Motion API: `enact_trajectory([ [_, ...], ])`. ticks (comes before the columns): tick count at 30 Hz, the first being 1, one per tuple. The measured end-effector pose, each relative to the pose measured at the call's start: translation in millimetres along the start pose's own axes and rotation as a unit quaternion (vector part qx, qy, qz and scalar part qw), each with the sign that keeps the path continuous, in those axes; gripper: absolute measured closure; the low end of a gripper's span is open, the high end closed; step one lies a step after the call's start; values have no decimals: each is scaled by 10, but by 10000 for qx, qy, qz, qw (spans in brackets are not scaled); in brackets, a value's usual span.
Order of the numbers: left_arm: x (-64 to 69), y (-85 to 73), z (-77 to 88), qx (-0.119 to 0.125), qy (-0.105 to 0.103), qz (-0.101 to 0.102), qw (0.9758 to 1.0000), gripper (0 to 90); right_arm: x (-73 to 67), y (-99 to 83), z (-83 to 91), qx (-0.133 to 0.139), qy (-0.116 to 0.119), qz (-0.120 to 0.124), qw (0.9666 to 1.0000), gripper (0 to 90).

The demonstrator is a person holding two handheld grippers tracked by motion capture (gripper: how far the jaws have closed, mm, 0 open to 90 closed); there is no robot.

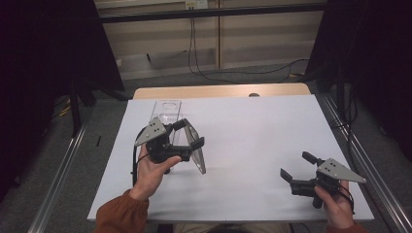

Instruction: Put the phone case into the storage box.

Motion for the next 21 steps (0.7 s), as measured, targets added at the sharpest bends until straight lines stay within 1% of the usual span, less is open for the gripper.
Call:
enact_trajectory([
  [2,-30,48,5,68,46,30,10000,117,-9,-6,0,-20,41,22,10000,5],
  [3,-53,65,14,39,79,-21,10000,117,-7,-6,1,-11,46,52,10000,5],
  [4,-68,83,18,80,63,-22,9999,117,-8,-6,3,-5,40,56,10000,5],
  [5,-95,103,26,88,114,-17,9999,117,-8,-6,5,-2,43,57,10000,5],
  [7,-137,123,43,85,140,-23,9999,117,-10,-8,14,10,40,28,10000,5],
  [8,-162,132,47,108,170,-4,9998,117,-6,-10,18,7,49,60,10000,5],
  [11,-243,143,76,33,210,-32,9998,117,-6,-13,28,3,73,38,10000,3],
  [12,-267,146,84,27,294,-38,9996,117,-8,-14,26,4,80,52,10000,2],
  [13,-294,154,91,47,314,-61,9995,116,-11,-14,19,24,48,51,10000,2],
  [14,-316,163,105,33,305,-59,9995,116,-14,-16,19,6,70,68,10000,2],
  [15,-341,177,111,78,423,-49,9991,117,-17,-16,16,15,74,76,9999,2],
  [16,-364,190,125,73,463,-73,9989,117,-20,-14,15,28,61,44,10000,2],
  [17,-383,206,139,90,490,-55,9987,117,-18,-15,15,36,48,42,10000,2],
  [19,-422,242,165,151,554,-49,9983,117,-3,-15,23,34,28,85,10000,2],
  [20,-441,258,181,130,590,-102,9981,116,3,-13,31,38,13,77,10000,2],
  [21,-452,275,191,132,648,-72,9978,117,10,-8,33,68,-17,64,10000,2],
])
Point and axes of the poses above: each handheld gripper's, and its own axes: z roughly backward along the jaws, y roughly out of its top, x roughly to its right, the point moved 5 cm from there along -z, roughly forward along the jaws, and after that the axes turned 9 degrees about -z, right-handed, at the moved point
